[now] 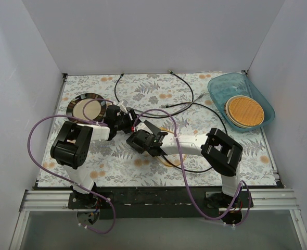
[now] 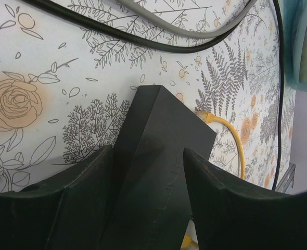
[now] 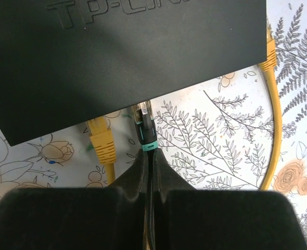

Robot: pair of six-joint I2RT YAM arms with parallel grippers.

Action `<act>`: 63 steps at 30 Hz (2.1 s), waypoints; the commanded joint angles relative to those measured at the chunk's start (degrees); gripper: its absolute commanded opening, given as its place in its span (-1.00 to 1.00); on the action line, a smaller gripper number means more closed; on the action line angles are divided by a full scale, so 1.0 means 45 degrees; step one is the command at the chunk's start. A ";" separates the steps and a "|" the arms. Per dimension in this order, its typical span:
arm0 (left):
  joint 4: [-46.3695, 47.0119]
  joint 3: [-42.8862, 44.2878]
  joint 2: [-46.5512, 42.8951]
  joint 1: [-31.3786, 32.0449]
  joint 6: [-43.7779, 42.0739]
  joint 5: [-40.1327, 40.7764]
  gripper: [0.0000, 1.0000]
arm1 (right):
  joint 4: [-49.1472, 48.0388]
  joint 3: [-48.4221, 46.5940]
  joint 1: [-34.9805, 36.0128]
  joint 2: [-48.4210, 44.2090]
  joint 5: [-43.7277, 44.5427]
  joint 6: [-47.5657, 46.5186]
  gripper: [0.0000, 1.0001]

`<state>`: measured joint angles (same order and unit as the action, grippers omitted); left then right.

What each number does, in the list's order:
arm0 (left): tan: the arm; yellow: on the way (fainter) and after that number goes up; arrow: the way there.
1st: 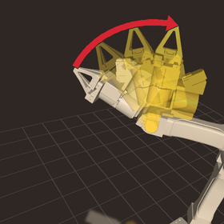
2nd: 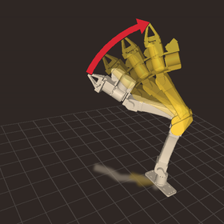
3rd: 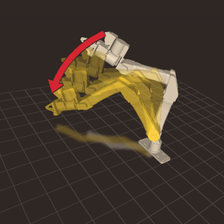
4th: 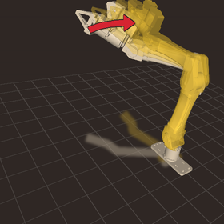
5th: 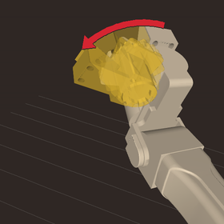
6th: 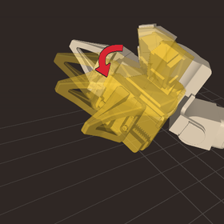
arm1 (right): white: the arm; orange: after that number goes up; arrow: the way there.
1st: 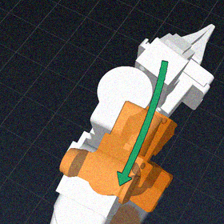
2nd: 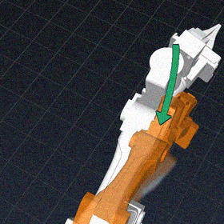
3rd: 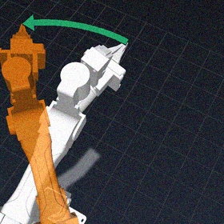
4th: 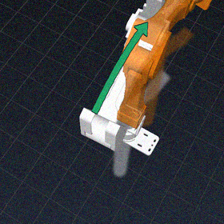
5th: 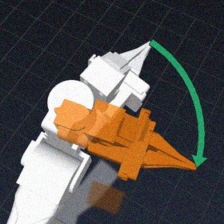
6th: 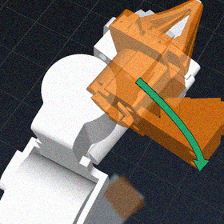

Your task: Insert the plug into the switch port

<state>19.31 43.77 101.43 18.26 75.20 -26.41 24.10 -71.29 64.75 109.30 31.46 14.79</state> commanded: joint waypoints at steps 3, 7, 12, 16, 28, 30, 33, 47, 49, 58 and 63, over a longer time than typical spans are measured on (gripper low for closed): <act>-0.1068 -0.0624 -0.0899 0.0512 0.0321 -0.0888 0.12 | -0.0920 -0.0839 -0.0131 -0.0127 0.1467 0.0250 -0.97; -0.1088 -0.0644 -0.0840 0.0590 0.0262 -0.0985 0.12 | -0.1798 -0.0370 -0.0112 -0.0400 0.0549 -0.0160 -0.97; -0.1069 -0.0528 -0.0665 0.0824 0.0125 -0.1142 0.11 | -0.2911 0.0236 -0.0092 -0.0811 -0.0448 -0.0804 -0.97; -0.1069 -0.0488 -0.0684 0.1039 0.0223 -0.1161 0.11 | -0.3108 0.0178 -0.0112 -0.0831 -0.0527 -0.0942 -0.97; -0.1088 -0.0878 -0.1132 0.1489 0.0691 -0.1025 0.12 | -0.3246 -0.0467 -0.0462 -0.0538 -0.0448 -0.0767 -0.97; -0.1088 -0.0995 -0.1230 0.1528 0.0769 -0.1025 0.12 | -0.3499 -0.0409 -0.0580 -0.0635 -0.0546 -0.0708 -0.97; -0.1049 -0.1093 -0.1367 0.1547 0.0945 -0.0966 0.12 | -0.3870 -0.0311 -0.0697 -0.0772 -0.0624 -0.0766 -0.97; -0.0678 -0.1211 -0.1367 0.2231 0.1433 -0.1279 0.12 | -0.6155 -0.0369 -0.0815 -0.0870 -0.1503 -0.1743 -0.97; -0.0678 -0.1249 -0.1387 0.2231 0.1395 -0.1317 0.12 | -0.6272 -0.0370 -0.0873 -0.0909 -0.1620 -0.1937 -0.97; -0.0775 -0.1347 -0.1368 0.2504 0.1453 -0.1454 0.12 | -0.6566 -0.0838 -0.1205 -0.0733 -0.2167 -0.2016 -0.97; -0.0756 -0.1328 -0.1270 0.2602 0.1434 -0.1435 0.13 | -0.6566 -0.0975 -0.1225 -0.0655 -0.2323 -0.2055 -0.97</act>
<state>21.78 39.81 97.76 23.05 77.12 -15.77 20.86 -69.65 60.75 107.66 20.38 5.76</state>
